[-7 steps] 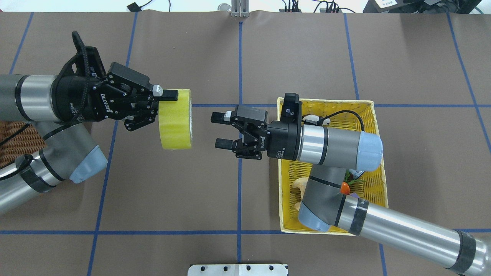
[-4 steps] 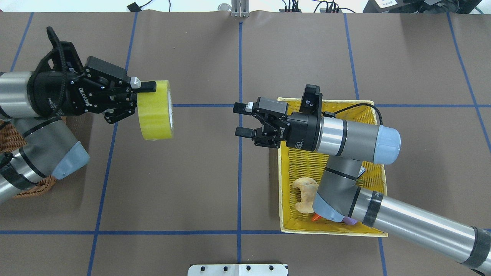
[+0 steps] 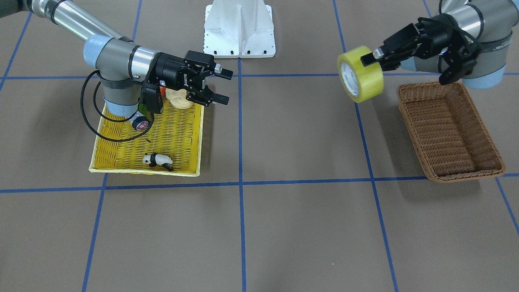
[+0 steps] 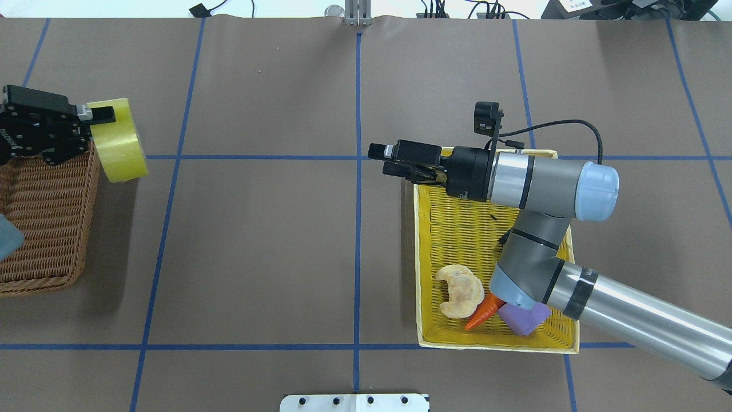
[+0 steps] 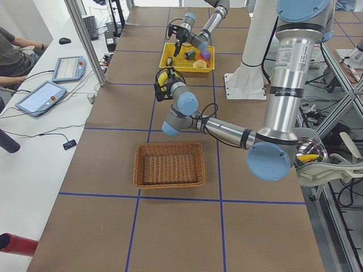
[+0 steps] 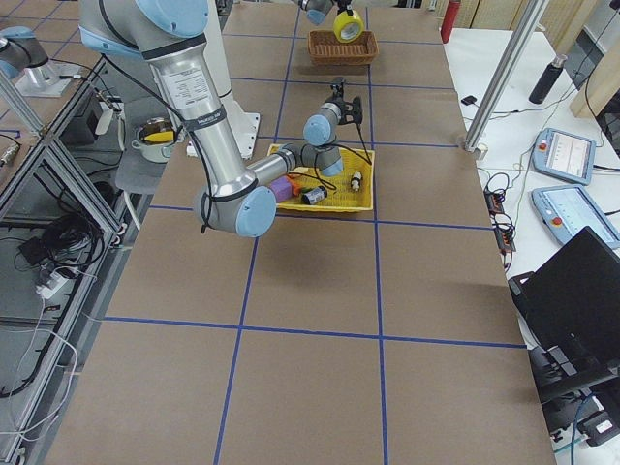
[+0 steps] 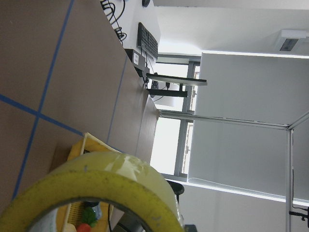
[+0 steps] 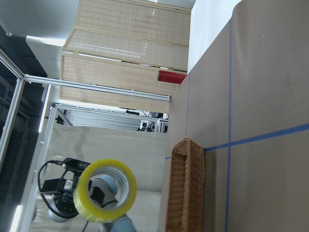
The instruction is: Move tape to another basket
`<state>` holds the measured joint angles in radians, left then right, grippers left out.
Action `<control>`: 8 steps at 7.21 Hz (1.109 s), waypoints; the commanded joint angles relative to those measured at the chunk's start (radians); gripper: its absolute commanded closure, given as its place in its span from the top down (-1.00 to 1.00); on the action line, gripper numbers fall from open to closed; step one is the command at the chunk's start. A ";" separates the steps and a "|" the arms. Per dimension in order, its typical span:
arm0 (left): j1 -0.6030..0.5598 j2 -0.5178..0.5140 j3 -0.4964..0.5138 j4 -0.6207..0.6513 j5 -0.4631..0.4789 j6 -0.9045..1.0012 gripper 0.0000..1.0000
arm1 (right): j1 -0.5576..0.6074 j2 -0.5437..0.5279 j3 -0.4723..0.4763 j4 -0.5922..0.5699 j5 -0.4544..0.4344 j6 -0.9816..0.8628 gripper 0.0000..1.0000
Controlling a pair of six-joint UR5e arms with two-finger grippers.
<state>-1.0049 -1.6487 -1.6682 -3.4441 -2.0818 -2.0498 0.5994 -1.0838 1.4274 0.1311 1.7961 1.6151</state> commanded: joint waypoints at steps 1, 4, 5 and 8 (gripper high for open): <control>-0.053 0.093 -0.002 0.139 -0.003 0.275 -0.96 | 0.057 -0.075 0.063 -0.158 0.042 -0.173 1.00; -0.101 0.220 -0.007 0.339 -0.001 0.658 -0.96 | 0.102 -0.197 0.267 -0.527 0.043 -0.395 1.00; -0.116 0.237 -0.008 0.412 -0.001 0.751 -0.97 | 0.120 -0.224 0.289 -0.568 0.037 -0.427 1.00; -0.130 0.271 -0.030 0.625 -0.011 0.896 -0.97 | 0.227 -0.254 0.327 -0.836 0.130 -0.691 0.98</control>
<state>-1.1315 -1.3825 -1.6830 -2.9115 -2.0867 -1.1877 0.7851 -1.3262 1.7380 -0.5970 1.8808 1.0421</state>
